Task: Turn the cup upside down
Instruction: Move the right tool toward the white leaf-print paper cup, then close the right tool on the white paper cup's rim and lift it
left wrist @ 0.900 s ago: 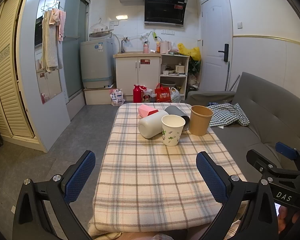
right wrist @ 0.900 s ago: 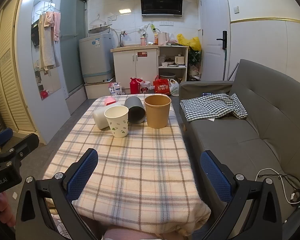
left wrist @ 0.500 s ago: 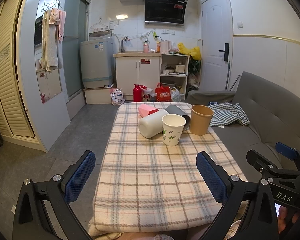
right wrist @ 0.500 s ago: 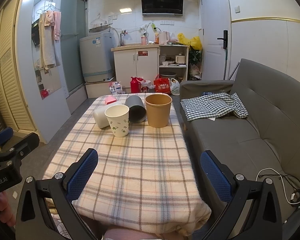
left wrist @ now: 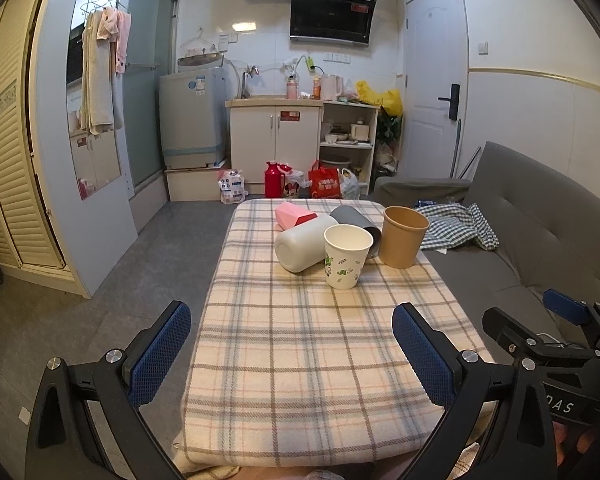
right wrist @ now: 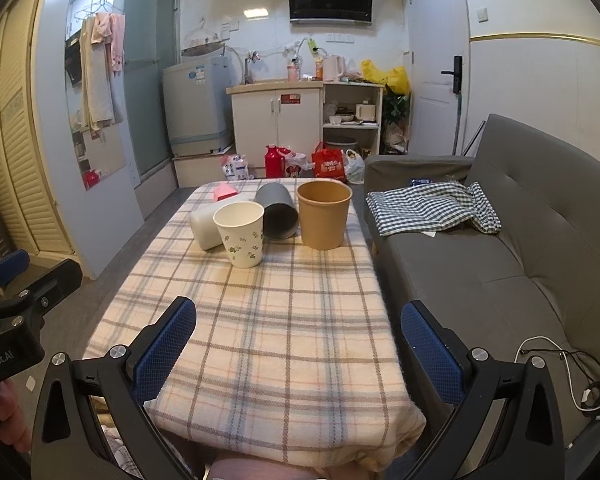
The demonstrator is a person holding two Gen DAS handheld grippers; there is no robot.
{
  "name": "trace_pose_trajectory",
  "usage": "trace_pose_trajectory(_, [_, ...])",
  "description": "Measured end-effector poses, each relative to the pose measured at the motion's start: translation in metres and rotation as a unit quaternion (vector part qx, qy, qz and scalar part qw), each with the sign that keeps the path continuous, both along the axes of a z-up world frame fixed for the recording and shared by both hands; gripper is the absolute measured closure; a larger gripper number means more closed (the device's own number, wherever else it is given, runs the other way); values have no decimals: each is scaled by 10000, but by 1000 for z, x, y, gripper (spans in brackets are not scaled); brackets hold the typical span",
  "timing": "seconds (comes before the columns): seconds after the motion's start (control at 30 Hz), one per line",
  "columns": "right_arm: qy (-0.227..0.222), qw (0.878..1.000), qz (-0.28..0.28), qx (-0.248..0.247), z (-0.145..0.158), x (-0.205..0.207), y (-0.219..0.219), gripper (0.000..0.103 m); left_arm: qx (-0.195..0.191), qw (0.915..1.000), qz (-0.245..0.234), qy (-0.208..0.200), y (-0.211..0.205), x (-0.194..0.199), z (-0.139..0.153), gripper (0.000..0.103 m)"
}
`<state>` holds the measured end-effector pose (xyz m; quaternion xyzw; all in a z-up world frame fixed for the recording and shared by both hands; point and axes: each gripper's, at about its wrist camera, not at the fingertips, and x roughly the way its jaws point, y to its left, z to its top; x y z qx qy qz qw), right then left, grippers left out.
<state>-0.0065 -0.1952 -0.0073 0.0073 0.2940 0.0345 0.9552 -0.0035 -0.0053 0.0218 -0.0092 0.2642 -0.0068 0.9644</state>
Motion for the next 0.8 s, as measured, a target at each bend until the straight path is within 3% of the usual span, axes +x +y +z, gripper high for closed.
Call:
trace_pose_trajectory(0.43, [539, 9982, 237, -125, -29, 78, 18, 0, 24, 9980, 280, 568, 27, 74, -49, 0])
trace_pose_trajectory(0.8, [1168, 9919, 498, -27, -79, 198, 58, 0, -47, 9947, 473, 911, 54, 154, -92, 0])
